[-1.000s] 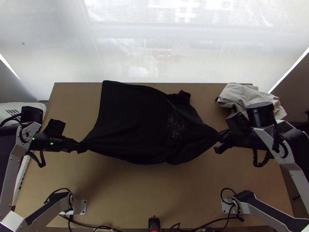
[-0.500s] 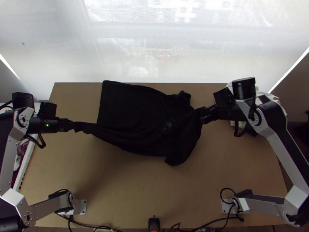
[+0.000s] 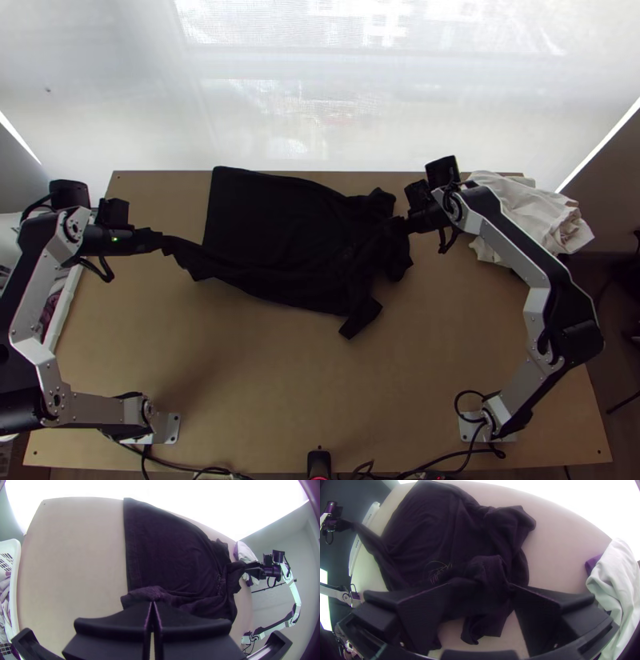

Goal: Fold the t-shirt

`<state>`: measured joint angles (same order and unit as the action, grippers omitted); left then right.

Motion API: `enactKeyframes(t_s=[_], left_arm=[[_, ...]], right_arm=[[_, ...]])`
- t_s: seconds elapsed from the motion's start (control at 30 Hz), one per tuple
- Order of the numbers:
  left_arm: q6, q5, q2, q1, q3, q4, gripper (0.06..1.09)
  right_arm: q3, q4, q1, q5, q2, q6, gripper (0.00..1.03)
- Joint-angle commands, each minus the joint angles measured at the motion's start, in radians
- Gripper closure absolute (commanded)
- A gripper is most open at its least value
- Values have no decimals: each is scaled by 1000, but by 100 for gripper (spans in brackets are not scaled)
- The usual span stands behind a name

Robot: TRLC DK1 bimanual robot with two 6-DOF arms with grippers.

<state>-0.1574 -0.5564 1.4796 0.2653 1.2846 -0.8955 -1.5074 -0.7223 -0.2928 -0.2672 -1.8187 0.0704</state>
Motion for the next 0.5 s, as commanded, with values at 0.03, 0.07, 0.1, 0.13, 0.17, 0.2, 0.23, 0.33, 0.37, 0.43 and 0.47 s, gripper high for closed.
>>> enactKeyframes(t_s=[0.03, 0.07, 0.1, 0.13, 0.17, 0.2, 0.23, 0.33, 0.37, 0.43, 0.47], left_arm=[[30, 7, 36, -61, -24, 52, 105], [30, 9, 38, -64, -27, 52, 105], [30, 9, 38, -64, -30, 53, 105], [30, 9, 38, -64, -33, 53, 105], [30, 9, 38, -64, -37, 55, 105], [30, 9, 38, -64, -42, 55, 105], [29, 9, 38, -64, -47, 55, 105], [29, 10, 36, -64, -61, 55, 105], [30, 10, 33, -64, -64, 55, 105], [30, 10, 27, -66, -73, 55, 105], [32, 10, 21, -71, -77, 55, 105]], right_arm=[[72, -28, 11, 0, 105, 6, 4], [92, -28, 12, 2, 154, 16, 4], [107, -32, 12, 3, 199, 16, 4], [116, -58, 12, 10, 240, 19, 4], [122, -88, 12, 22, 279, 29, 4], [130, -111, 9, 36, 312, 34, 4], [141, -126, 3, 52, 345, 35, 4], [154, -200, -16, 94, 406, 40, 4], [154, -236, -28, 94, 414, 39, 5], [176, -307, -88, 94, 429, 40, 5], [202, -318, -126, 94, 441, 40, 5]])
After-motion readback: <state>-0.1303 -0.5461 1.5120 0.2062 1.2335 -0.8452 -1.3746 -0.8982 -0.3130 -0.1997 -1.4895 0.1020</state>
